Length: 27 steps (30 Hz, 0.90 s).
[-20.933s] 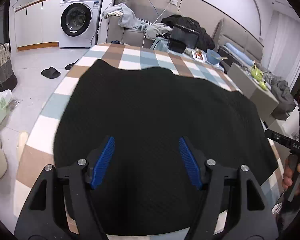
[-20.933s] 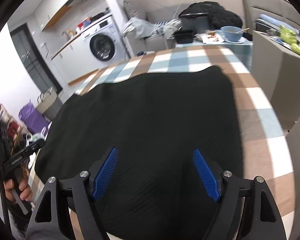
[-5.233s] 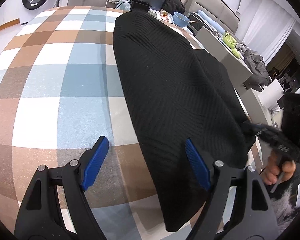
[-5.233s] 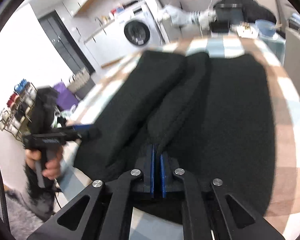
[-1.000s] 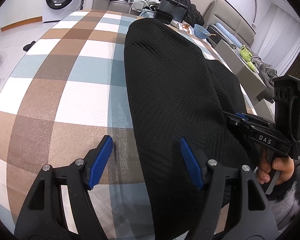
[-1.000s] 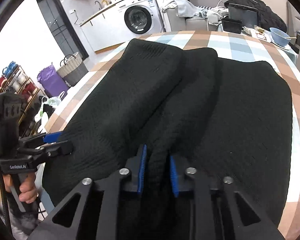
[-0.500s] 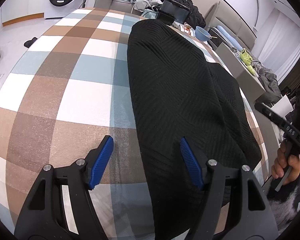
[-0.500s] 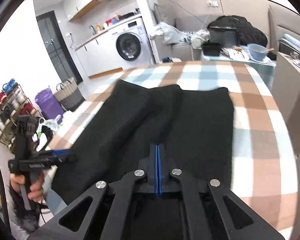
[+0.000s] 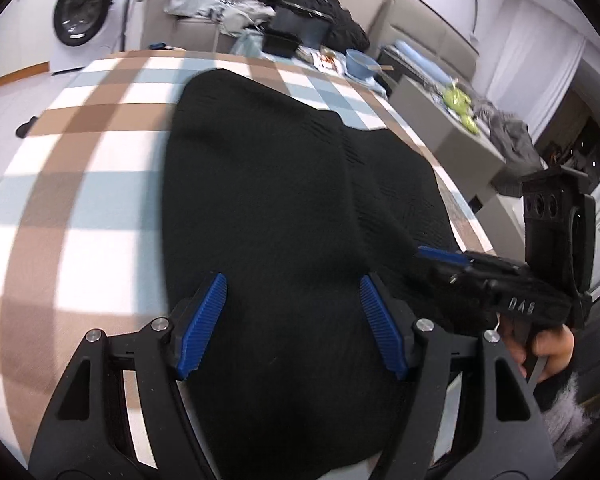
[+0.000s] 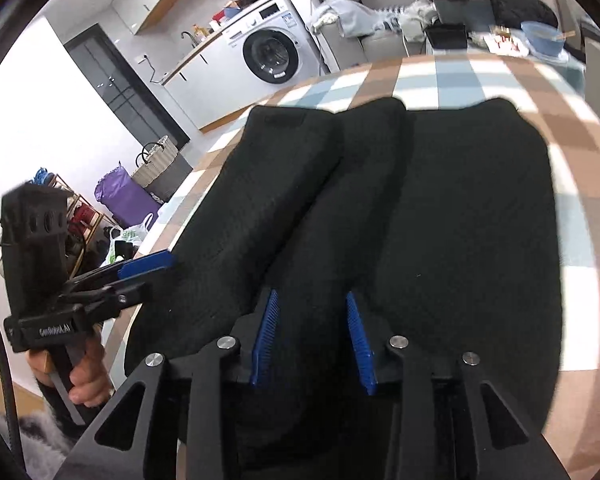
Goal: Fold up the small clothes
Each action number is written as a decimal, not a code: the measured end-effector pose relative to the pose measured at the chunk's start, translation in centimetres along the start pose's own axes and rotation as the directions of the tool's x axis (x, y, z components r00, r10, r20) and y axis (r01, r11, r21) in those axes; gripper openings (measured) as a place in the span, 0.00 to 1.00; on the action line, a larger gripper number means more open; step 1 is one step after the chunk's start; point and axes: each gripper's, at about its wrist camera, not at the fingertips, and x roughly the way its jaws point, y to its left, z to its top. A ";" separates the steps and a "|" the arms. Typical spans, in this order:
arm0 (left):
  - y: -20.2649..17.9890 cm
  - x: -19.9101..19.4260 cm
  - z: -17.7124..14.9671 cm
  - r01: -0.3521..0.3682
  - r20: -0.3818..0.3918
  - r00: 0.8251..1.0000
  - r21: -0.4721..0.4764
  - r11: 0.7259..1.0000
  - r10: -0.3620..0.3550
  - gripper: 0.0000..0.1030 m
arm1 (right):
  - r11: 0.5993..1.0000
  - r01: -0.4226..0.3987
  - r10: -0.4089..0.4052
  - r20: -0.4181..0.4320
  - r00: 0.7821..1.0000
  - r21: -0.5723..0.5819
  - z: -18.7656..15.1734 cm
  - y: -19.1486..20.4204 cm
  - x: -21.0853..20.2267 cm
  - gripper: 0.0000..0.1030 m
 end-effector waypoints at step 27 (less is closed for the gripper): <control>-5.7 2.9 3.1 -0.068 0.060 0.996 0.094 0.993 0.062 0.07 | 0.999 -0.043 0.042 0.145 0.989 0.008 -0.5 1.1 -1.9 0.05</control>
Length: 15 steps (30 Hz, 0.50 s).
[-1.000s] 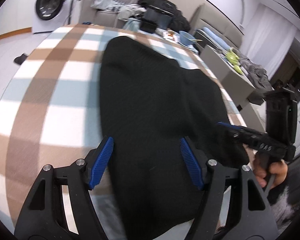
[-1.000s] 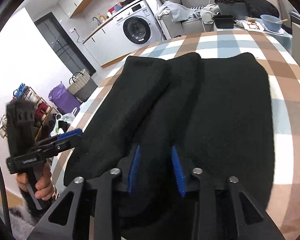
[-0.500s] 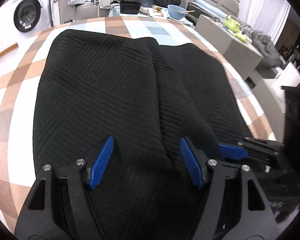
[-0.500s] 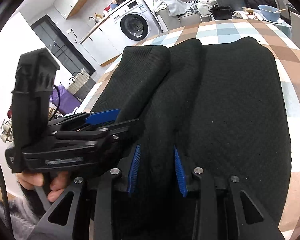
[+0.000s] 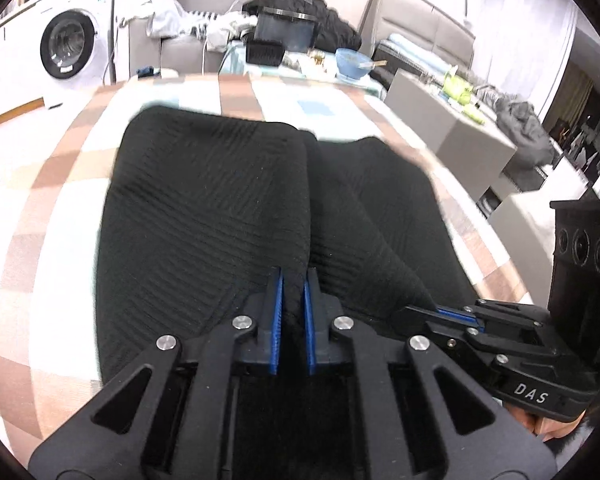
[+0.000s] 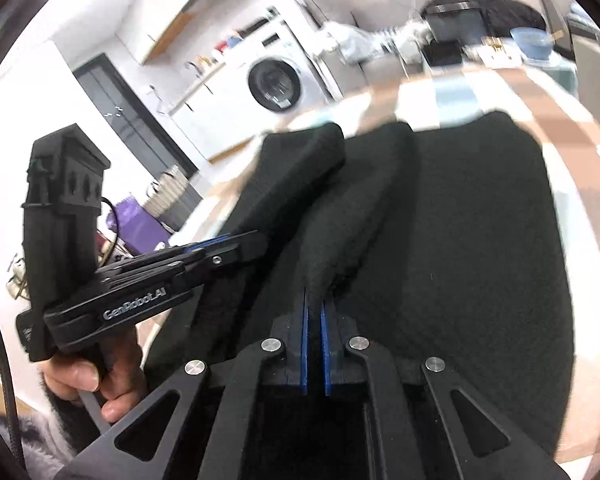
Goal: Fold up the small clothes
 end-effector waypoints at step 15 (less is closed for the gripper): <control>-8.1 1.5 1.2 0.231 -0.067 0.972 0.064 0.971 -0.227 0.07 | 0.976 0.213 -0.215 0.059 0.975 0.037 -1.6 -4.9 -7.6 0.05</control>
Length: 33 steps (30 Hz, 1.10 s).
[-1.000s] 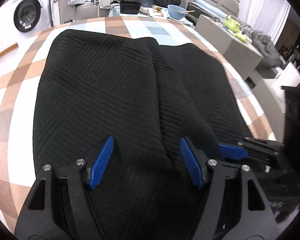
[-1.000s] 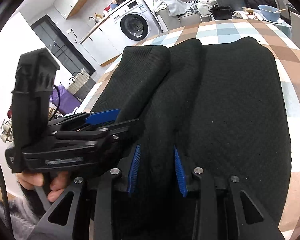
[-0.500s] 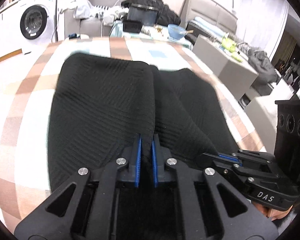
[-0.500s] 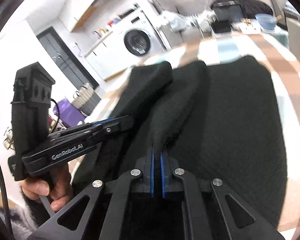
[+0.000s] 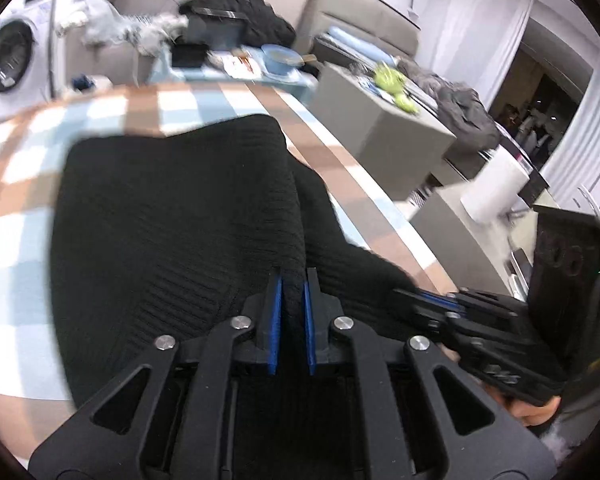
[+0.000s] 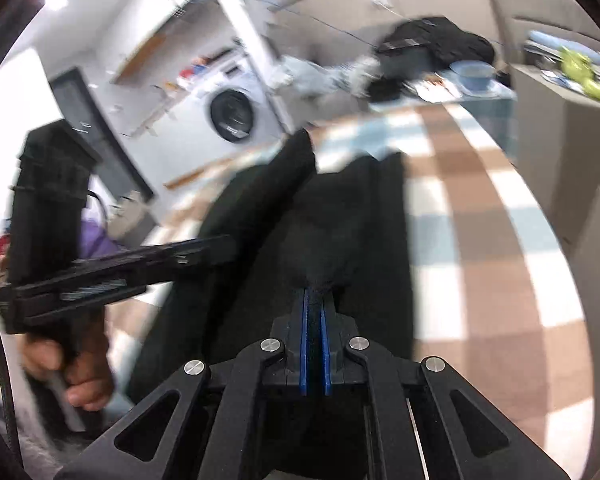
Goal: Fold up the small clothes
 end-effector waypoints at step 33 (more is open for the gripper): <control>10.6 -6.1 -4.1 -0.079 0.110 0.989 -0.172 0.982 0.098 0.70 | 0.988 0.144 -0.141 -0.067 0.988 0.045 8.6 -1.9 6.6 0.30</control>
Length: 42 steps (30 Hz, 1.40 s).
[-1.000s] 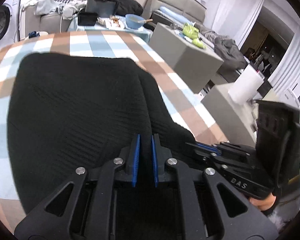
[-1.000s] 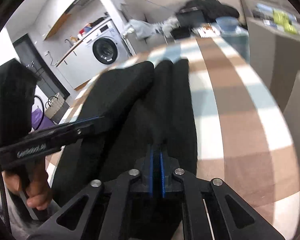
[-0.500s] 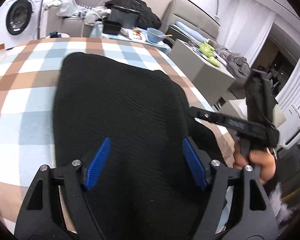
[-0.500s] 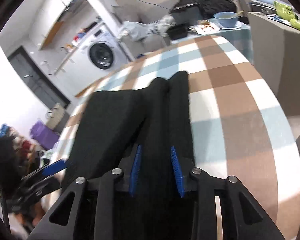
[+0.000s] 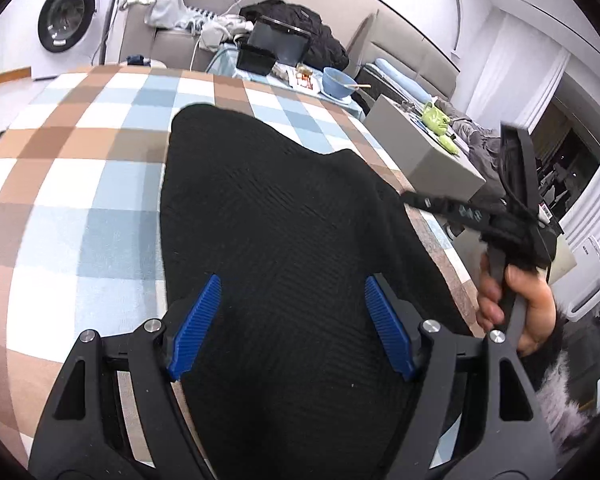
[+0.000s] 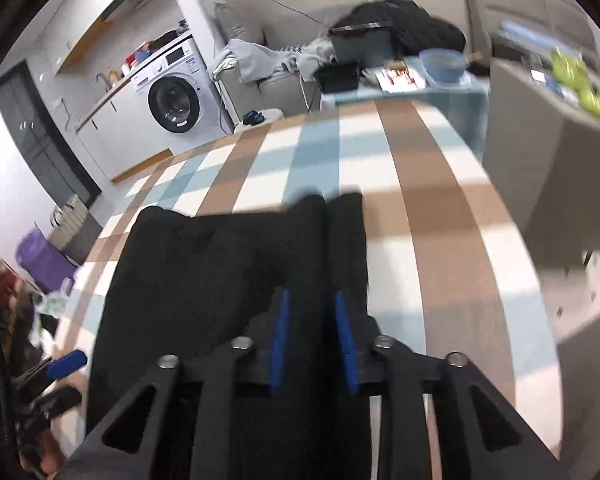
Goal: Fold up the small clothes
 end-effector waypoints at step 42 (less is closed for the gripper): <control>3.3 -0.5 -1.8 -0.115 -0.023 0.993 -0.037 0.993 0.114 0.70 | 0.975 -0.221 0.222 -0.053 0.973 0.029 -8.4 6.1 -0.7 0.10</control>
